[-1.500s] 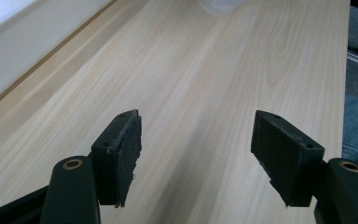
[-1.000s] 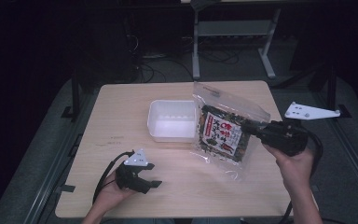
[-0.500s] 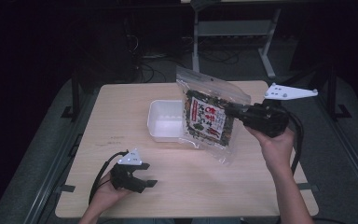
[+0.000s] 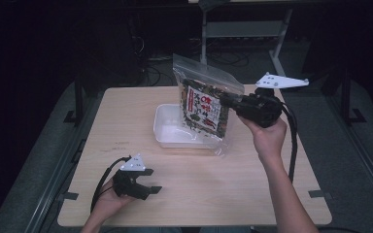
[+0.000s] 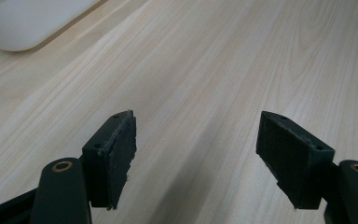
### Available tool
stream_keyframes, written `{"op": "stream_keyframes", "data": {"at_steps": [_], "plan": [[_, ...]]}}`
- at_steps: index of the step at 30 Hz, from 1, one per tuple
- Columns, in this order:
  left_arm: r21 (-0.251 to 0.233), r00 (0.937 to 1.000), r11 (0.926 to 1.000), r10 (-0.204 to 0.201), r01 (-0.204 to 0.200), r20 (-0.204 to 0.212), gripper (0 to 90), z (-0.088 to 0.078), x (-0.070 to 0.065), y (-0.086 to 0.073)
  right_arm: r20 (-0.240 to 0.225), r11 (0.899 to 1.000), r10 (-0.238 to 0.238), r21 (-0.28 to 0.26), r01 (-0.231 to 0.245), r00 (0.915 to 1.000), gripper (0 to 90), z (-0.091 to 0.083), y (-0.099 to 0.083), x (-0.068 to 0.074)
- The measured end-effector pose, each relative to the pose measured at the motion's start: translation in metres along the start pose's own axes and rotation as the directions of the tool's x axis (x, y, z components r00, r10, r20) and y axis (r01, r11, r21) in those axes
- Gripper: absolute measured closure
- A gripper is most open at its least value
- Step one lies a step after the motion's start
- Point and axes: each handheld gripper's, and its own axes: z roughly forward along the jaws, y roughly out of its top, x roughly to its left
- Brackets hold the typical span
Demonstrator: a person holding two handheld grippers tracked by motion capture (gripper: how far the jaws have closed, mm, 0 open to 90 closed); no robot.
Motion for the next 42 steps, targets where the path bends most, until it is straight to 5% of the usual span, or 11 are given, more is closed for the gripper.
{"op": "stream_keyframes", "data": {"at_steps": [21,42], "plan": [[-0.007,1.0,0.9999,-0.009,0.009,-0.004,27.3,0.0,0.003,-0.002,0.058,1.0,-0.004,-0.027,0.005,0.9983,77.6,0.059,0.01,-0.008],[-0.012,0.9999,0.9999,-0.01,0.01,-0.005,27.3,-0.004,0.006,-0.004,0.076,1.0,-0.019,0.017,0.018,0.9969,77.5,0.114,-0.009,-0.012]]}}
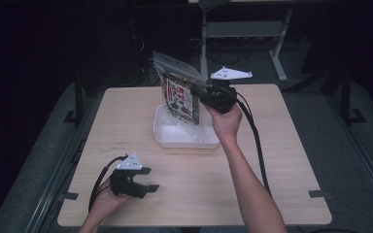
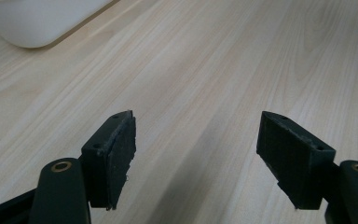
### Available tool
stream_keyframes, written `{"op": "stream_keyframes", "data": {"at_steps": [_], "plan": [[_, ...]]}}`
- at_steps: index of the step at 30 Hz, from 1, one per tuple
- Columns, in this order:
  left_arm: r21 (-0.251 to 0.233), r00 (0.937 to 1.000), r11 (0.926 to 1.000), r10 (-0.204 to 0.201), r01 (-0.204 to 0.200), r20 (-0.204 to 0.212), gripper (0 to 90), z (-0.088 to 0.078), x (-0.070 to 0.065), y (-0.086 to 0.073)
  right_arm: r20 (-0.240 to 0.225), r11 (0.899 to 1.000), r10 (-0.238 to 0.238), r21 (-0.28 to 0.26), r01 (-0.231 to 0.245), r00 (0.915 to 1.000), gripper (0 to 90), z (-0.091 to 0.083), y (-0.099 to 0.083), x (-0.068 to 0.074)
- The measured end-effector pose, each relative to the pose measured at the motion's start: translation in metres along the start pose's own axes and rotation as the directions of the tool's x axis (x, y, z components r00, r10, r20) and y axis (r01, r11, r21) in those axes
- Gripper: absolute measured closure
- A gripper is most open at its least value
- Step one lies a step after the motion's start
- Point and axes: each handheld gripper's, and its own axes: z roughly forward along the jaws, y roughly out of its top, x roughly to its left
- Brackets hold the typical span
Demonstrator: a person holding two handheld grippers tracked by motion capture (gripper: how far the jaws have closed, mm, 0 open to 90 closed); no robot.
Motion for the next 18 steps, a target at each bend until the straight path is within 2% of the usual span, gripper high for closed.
{"op": "stream_keyframes", "data": {"at_steps": [6,18], "plan": [[-0.011,0.9999,0.9999,-0.009,0.01,0.007,27.4,-0.001,0.0,0.0,-0.008,1.0,-0.011,0.011,0.011,0.9999,77.5,0.009,-0.008,-0.002],[-0.015,0.9999,0.9998,-0.014,0.014,0.009,27.4,-0.001,0.001,0.0,-0.004,1.0,0.008,0.021,-0.008,1.0,77.4,0.02,-0.023,0.0]]}}
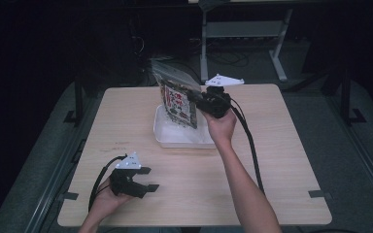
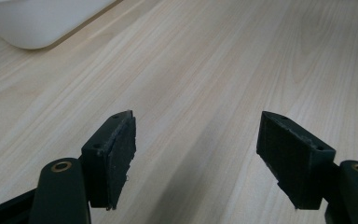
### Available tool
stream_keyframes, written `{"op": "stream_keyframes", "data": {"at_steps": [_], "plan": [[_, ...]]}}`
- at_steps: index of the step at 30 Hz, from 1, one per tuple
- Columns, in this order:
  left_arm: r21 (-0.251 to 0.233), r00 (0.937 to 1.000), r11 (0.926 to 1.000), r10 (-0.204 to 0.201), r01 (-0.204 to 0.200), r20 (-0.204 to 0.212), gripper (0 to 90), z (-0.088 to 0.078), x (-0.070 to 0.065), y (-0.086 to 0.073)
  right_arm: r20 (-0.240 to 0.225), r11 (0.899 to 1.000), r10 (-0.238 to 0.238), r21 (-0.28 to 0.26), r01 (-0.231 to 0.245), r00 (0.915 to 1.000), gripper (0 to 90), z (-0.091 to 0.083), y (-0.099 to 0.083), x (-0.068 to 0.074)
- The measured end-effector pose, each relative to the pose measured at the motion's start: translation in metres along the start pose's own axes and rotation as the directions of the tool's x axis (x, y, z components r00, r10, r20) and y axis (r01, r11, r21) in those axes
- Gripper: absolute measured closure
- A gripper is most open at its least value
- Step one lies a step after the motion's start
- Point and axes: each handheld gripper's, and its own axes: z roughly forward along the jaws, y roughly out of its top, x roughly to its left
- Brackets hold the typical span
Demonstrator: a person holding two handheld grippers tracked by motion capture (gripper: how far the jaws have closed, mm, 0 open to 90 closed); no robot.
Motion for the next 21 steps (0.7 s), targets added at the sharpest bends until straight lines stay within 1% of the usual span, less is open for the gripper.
{"op": "stream_keyframes", "data": {"at_steps": [10,13,15,19,21], "plan": [[-0.006,1.0,1.0,0.0,0.0,0.002,27.4,-0.001,0.001,0.0,0.002,1.0,-0.009,0.012,0.009,1.0,77.3,0.005,-0.007,0.004],[-0.006,1.0,1.0,0.0,0.0,0.003,27.4,-0.001,0.001,0.0,0.004,1.0,-0.006,0.018,0.006,1.0,77.3,0.007,-0.008,0.004],[-0.007,1.0,1.0,-0.001,0.001,0.003,27.4,-0.001,0.001,0.001,0.016,1.0,-0.003,0.031,0.003,0.9999,77.2,0.009,-0.012,0.006],[-0.007,1.0,1.0,-0.001,0.001,0.004,27.4,-0.001,0.001,0.001,0.018,0.999,0.015,0.029,-0.016,0.9997,77.2,0.009,-0.015,0.004],[-0.009,1.0,1.0,-0.002,0.002,0.006,27.4,-0.001,0.001,0.001,0.016,0.999,0.008,0.034,-0.008,0.9998,77.2,0.009,-0.015,0.004]]}}
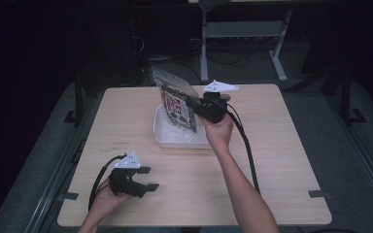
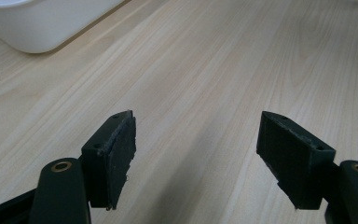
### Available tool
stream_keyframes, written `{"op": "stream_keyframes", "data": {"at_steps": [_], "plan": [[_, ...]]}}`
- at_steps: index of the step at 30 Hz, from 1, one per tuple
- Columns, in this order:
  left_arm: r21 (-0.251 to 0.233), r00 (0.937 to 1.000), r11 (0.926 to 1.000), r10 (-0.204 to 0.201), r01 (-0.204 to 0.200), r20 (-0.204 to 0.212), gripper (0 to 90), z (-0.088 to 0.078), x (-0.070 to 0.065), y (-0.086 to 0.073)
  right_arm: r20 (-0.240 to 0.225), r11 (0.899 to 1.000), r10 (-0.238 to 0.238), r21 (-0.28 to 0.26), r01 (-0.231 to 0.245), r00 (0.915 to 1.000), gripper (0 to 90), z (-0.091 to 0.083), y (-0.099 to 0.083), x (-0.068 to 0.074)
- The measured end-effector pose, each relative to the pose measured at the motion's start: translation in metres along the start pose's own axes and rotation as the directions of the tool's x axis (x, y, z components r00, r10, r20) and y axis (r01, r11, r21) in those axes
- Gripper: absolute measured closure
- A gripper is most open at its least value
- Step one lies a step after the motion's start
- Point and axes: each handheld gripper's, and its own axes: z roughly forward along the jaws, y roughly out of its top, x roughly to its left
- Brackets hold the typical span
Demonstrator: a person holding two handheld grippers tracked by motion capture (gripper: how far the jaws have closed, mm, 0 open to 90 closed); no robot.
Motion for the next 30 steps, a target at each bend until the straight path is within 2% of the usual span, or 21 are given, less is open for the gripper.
{"op": "stream_keyframes", "data": {"at_steps": [4,15,23,26,27,30], "plan": [[0.0,1.0,1.0,0.001,-0.001,0.001,27.4,0.0,0.0,0.001,0.0,1.0,-0.008,0.007,0.008,1.0,77.2,0.001,0.0,0.001],[0.002,1.0,1.0,0.003,-0.003,0.004,27.4,0.001,0.0,0.001,-0.009,0.999,0.035,0.008,-0.035,0.9994,77.2,-0.001,-0.005,-0.008],[0.004,1.0,1.0,0.004,-0.004,0.008,27.4,0.003,-0.001,0.001,-0.021,0.999,0.049,0.011,-0.048,0.9986,75.7,-0.002,-0.005,-0.013],[0.004,1.0,1.0,0.004,-0.004,0.008,27.3,0.003,0.0,0.001,-0.02,0.999,0.053,0.012,-0.052,0.9984,71.2,-0.004,-0.004,-0.015],[0.003,1.0,1.0,0.002,-0.002,0.006,27.3,0.003,0.0,0.001,-0.013,0.998,0.057,0.013,-0.057,0.9983,66.4,-0.004,-0.004,-0.016],[0.003,1.0,1.0,0.002,-0.002,0.006,27.3,0.003,0.0,0.001,-0.01,0.998,0.058,0.014,-0.057,0.9983,63.6,-0.006,-0.003,-0.016]]}}
